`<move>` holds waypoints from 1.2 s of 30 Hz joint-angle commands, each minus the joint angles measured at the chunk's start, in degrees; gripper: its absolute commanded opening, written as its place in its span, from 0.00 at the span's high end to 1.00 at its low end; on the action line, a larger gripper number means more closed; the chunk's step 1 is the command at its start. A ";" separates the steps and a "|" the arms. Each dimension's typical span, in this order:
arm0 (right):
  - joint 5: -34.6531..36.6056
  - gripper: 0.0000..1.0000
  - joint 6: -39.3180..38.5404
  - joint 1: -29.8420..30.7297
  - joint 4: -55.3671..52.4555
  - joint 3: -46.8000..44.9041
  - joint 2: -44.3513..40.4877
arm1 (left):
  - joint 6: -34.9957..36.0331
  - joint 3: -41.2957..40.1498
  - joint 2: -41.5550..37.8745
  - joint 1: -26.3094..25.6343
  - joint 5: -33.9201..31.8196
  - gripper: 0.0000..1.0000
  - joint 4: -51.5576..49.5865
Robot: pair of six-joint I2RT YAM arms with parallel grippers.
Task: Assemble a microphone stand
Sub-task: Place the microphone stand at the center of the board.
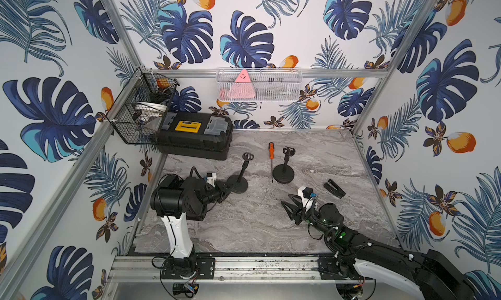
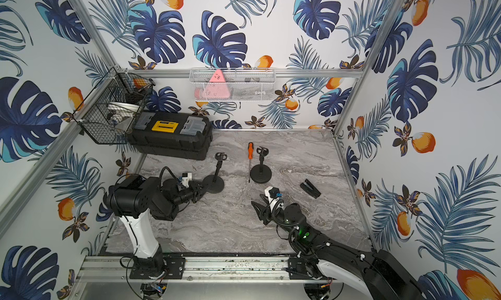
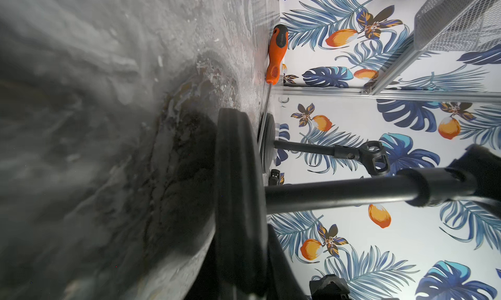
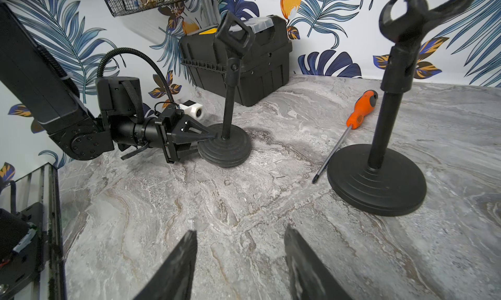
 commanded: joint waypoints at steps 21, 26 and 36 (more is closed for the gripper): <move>1.56 0.43 -0.13 0.02 0.22 -1.38 -3.51 | 1.46 -1.58 3.07 1.06 -2.90 0.54 -4.62; 2.71 0.43 -0.77 -0.06 0.74 -1.58 -3.54 | 6.43 -1.41 -2.41 1.50 -5.41 0.51 -16.32; 5.74 0.37 -1.66 -0.06 1.34 -2.76 -3.55 | 16.57 1.06 -16.85 1.67 -11.77 0.35 -44.29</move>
